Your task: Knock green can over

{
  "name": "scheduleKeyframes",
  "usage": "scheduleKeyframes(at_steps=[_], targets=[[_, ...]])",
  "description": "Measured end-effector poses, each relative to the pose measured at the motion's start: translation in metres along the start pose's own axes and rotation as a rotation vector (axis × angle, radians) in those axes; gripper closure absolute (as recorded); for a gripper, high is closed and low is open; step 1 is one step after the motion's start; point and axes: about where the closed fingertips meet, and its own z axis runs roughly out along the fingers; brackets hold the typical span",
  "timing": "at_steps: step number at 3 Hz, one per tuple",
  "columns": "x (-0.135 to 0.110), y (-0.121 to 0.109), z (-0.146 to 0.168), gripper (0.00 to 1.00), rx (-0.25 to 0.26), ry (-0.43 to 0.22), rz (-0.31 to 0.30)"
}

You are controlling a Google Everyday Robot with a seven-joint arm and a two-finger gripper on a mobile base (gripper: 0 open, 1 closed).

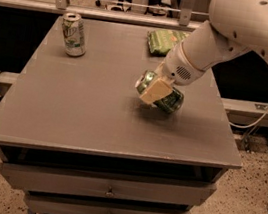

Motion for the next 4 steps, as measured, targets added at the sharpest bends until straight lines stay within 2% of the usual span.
scheduleKeyframes(at_steps=[1,2,3,4], targets=[[-0.003,0.003,0.011,0.53,-0.01,0.058,-0.032],[-0.01,0.009,0.023,0.21,-0.022,0.111,-0.078],[-0.012,0.016,0.032,0.0,-0.038,0.153,-0.115],[-0.01,0.016,0.031,0.0,-0.04,0.15,-0.111]])
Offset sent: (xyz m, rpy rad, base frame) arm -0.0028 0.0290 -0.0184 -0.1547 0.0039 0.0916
